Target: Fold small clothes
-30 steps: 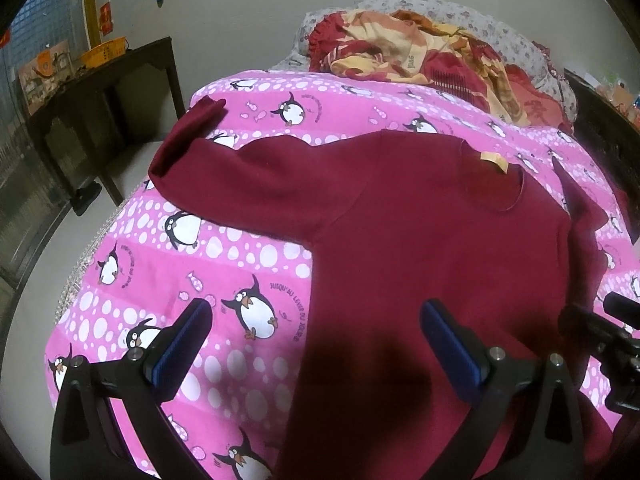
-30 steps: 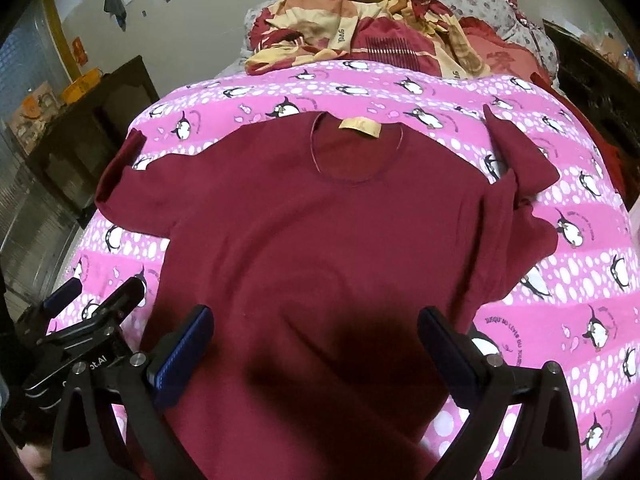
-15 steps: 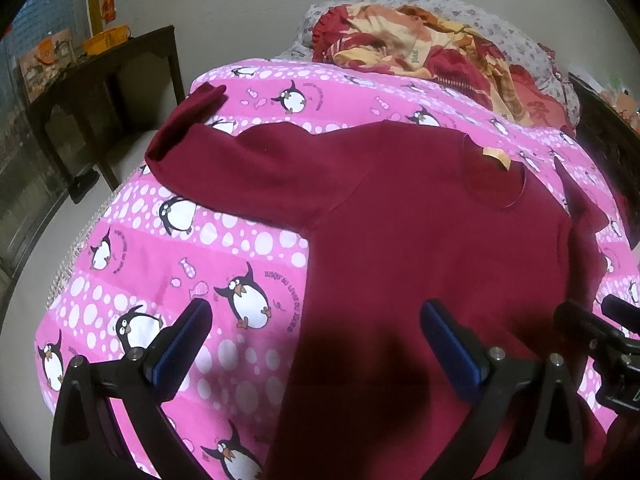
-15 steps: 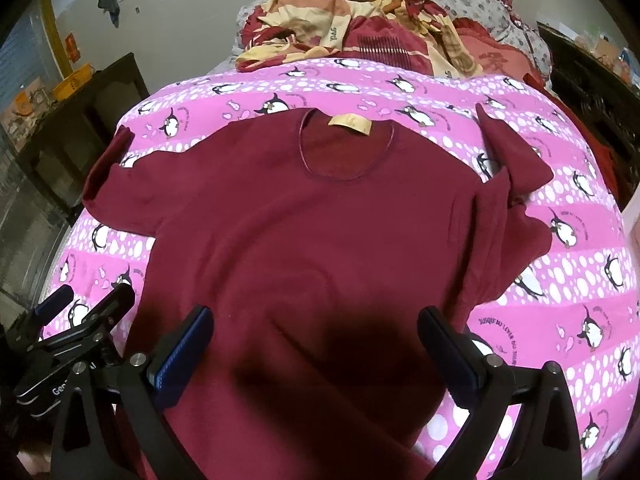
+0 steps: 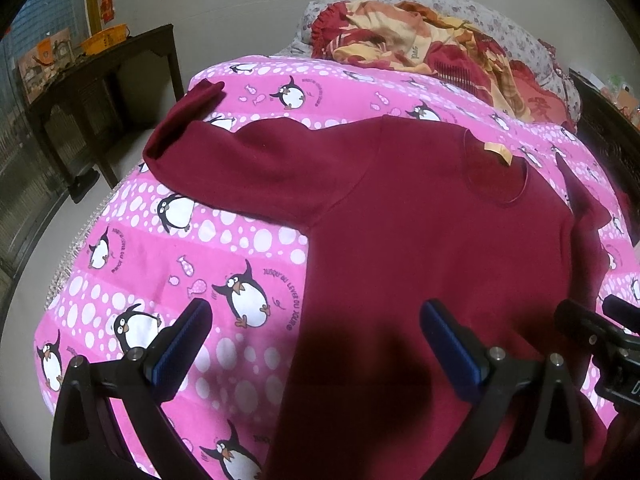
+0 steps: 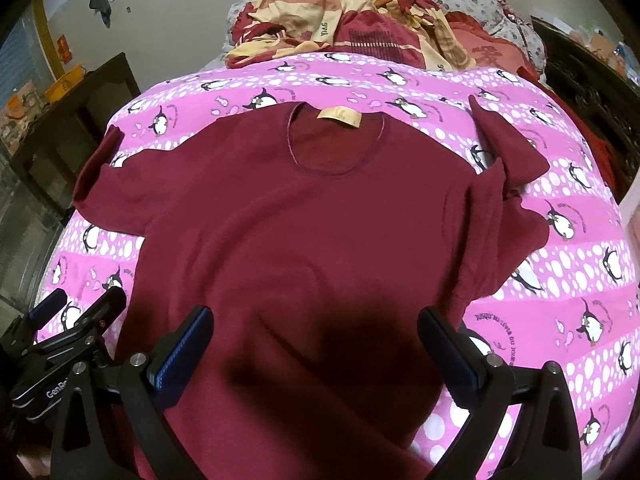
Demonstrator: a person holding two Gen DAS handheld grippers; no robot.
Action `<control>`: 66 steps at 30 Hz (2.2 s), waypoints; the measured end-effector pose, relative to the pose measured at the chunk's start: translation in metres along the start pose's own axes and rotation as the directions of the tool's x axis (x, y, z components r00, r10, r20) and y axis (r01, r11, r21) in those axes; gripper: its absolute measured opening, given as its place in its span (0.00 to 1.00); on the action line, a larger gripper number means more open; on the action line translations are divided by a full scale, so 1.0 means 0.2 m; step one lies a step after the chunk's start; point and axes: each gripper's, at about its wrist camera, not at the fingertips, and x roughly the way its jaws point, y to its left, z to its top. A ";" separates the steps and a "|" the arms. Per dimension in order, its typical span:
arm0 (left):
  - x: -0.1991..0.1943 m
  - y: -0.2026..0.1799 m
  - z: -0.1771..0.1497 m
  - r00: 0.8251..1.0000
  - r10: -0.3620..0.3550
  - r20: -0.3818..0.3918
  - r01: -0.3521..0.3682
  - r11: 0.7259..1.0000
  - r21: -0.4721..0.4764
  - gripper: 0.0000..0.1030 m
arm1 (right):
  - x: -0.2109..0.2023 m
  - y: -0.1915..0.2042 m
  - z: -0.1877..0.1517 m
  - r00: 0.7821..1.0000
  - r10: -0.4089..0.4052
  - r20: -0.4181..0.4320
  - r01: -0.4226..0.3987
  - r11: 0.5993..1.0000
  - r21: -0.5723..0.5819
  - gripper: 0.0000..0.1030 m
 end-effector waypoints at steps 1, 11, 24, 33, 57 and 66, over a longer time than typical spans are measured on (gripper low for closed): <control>0.00 0.00 0.00 1.000 -0.002 -0.003 0.002 1.000 0.001 1.00 | 0.00 0.00 0.00 1.000 -0.001 -0.001 0.001 1.000 -0.001 1.00; 0.02 0.00 0.01 1.000 -0.001 -0.008 0.001 1.000 0.001 1.00 | 0.03 0.00 -0.01 1.000 -0.009 -0.014 0.009 1.000 -0.008 1.00; 0.05 0.00 0.00 1.000 -0.005 -0.022 0.005 1.000 0.001 1.00 | 0.07 0.00 -0.01 0.999 -0.027 -0.023 0.026 1.000 -0.012 1.00; 0.06 -0.01 -0.01 1.000 0.001 -0.028 -0.001 1.000 0.004 1.00 | 0.10 0.00 -0.02 0.999 -0.027 -0.038 0.027 0.999 -0.020 1.00; 0.09 0.03 -0.01 0.999 0.007 -0.046 -0.007 1.000 -0.013 1.00 | 0.14 0.05 -0.03 0.997 -0.031 -0.068 0.028 0.999 -0.045 1.00; 0.09 0.04 -0.01 0.999 0.010 -0.048 -0.011 1.000 -0.011 1.00 | 0.15 0.06 -0.03 0.997 -0.033 -0.072 0.029 0.998 -0.054 1.00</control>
